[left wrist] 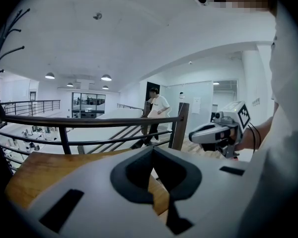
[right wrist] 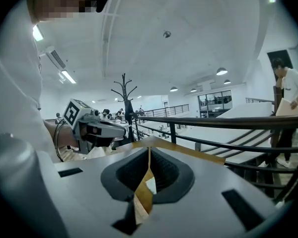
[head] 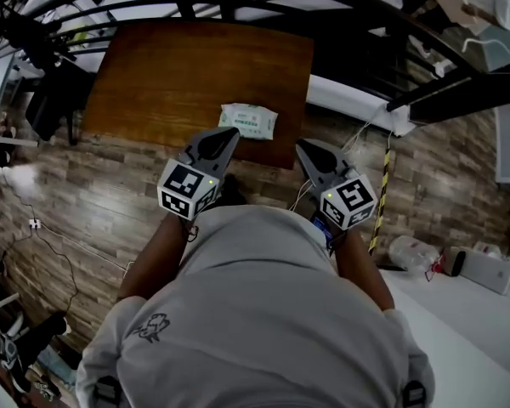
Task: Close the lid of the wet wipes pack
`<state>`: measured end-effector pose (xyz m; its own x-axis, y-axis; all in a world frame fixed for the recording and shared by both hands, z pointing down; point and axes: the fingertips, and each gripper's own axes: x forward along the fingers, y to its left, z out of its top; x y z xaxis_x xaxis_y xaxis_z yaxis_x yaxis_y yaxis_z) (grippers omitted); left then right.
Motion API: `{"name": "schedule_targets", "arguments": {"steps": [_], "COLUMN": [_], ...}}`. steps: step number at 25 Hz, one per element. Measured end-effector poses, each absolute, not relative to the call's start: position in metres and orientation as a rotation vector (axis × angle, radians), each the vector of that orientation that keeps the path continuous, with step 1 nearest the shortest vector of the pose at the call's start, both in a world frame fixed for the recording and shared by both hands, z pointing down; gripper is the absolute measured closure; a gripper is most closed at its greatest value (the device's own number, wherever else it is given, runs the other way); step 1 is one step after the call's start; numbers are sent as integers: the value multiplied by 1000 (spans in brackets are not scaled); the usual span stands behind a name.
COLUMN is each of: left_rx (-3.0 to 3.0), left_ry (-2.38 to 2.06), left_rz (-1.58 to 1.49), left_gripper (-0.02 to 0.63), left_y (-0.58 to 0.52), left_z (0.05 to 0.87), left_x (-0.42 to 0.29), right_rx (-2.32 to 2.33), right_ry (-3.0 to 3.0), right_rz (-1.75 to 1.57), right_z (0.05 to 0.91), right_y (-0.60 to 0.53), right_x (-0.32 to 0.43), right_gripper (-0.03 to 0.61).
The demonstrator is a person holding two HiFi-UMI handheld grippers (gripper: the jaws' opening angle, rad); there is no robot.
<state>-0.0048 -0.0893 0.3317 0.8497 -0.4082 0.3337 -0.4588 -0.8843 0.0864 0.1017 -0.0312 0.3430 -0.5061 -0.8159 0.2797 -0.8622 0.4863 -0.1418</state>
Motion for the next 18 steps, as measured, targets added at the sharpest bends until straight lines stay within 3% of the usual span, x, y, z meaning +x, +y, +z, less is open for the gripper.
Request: {"name": "schedule_targets", "arguments": {"steps": [18], "left_rx": [2774], "left_ry": [-921], "left_rz": [480], "left_gripper": [604], "left_y": [25], "left_z": [336], "left_x": [-20], "right_rx": [1266], "right_ry": [-2686], "right_rz": [389], "right_z": [355], "right_y": [65], "right_x": [104], "right_gripper": [540]}}
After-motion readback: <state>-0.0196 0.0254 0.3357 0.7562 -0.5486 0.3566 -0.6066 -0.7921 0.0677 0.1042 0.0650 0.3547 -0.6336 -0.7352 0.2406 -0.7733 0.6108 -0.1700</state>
